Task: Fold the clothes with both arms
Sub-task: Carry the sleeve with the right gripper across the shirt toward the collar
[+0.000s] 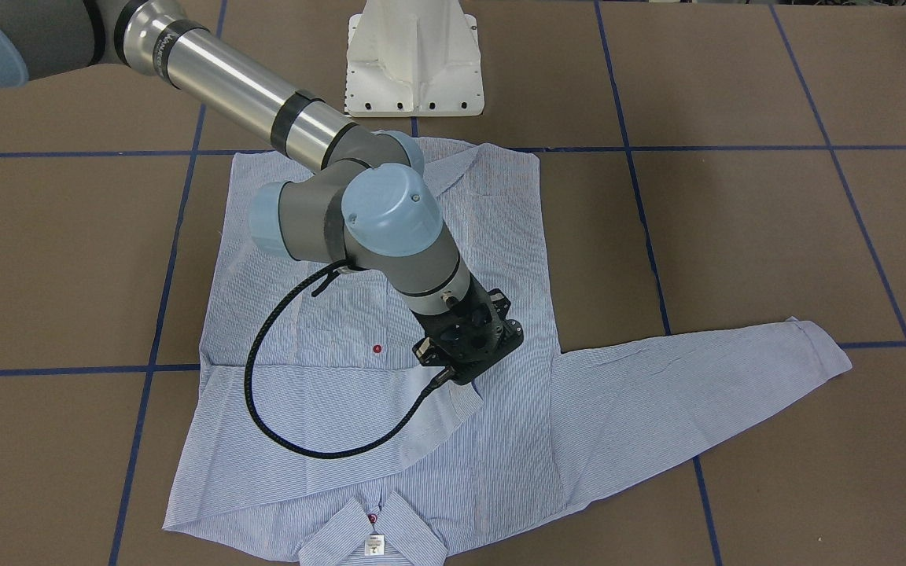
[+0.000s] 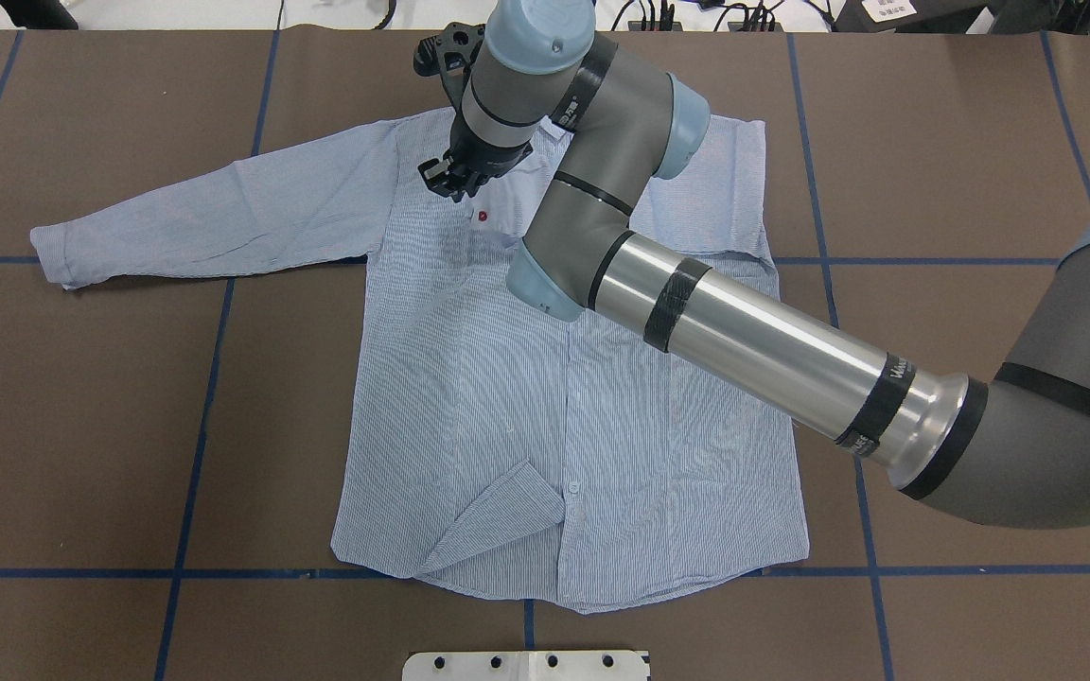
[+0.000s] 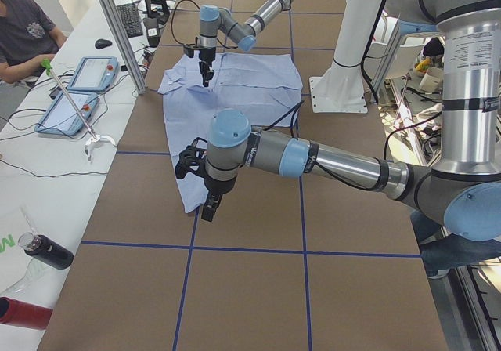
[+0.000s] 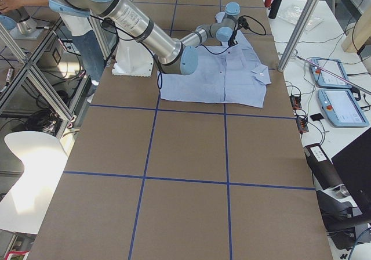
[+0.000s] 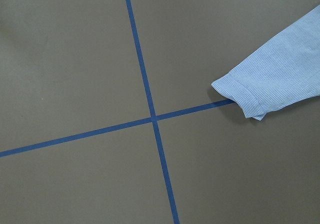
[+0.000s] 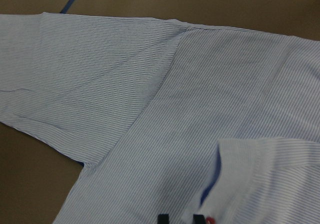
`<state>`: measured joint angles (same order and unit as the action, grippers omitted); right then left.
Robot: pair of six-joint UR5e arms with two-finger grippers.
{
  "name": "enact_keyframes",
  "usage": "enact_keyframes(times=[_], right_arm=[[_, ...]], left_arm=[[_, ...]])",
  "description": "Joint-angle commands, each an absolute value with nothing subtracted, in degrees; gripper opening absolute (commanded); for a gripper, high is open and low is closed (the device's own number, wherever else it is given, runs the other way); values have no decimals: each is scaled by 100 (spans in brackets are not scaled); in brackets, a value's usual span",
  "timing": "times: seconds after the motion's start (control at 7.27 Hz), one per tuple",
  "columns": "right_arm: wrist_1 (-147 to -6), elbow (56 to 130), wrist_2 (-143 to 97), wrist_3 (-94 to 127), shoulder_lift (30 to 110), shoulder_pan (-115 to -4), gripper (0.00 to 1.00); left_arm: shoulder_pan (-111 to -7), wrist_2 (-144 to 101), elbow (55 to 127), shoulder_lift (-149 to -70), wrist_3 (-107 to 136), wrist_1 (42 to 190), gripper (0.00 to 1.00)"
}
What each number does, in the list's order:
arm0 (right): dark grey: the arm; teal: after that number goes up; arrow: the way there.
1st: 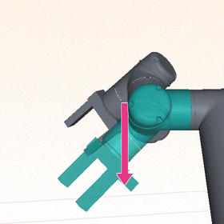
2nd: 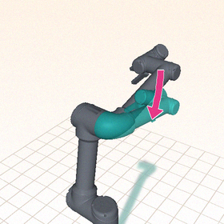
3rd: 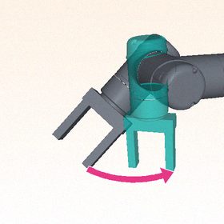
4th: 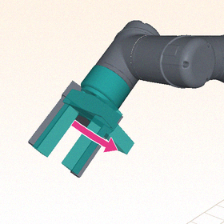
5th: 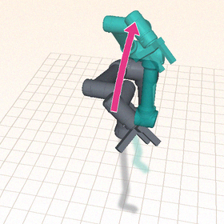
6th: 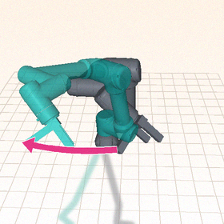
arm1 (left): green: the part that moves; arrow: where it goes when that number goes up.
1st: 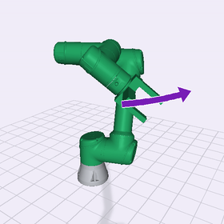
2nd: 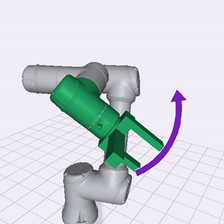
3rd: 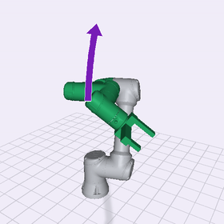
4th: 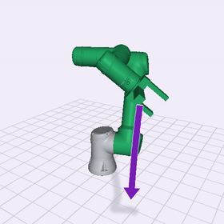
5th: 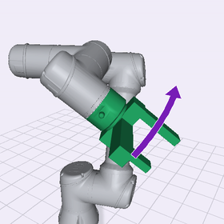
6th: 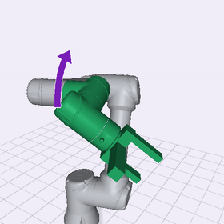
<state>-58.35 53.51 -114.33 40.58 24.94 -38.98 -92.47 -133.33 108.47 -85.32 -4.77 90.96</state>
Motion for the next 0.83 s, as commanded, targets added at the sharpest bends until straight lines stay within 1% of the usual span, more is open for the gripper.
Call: enact_keyframes(times=[0.0, 0.14, 0.28, 0.41, 0.55, 0.69], right_arm=[[-5687, 5300, -10995, 4341, 2356, -3718, 99], [-5704, 5343, -10995, 4629, 2364, -3718, 99], [-5843, 5579, -11004, 4893, 2416, -3744, 99], [-6593, 6277, -11021, 5078, 2730, -3770, 99], [-7871, 7285, -11039, 5071, 3108, -3892, 99], [-8937, 7982, -11083, 4967, 3442, -4102, 99]], left_arm=[[-9246, -13350, 10732, -8569, -449, 9105, 100], [-9237, -13342, 10749, -8639, -431, 9105, 100], [-9229, -13342, 10784, -8674, -422, 9149, 100], [-9081, -13350, 10741, -8692, 326, 9228, 100], [-8531, -13342, 10758, -8701, 1335, 9794, 100], [-8003, -13324, 10723, -8701, 2737, 10331, 100]])
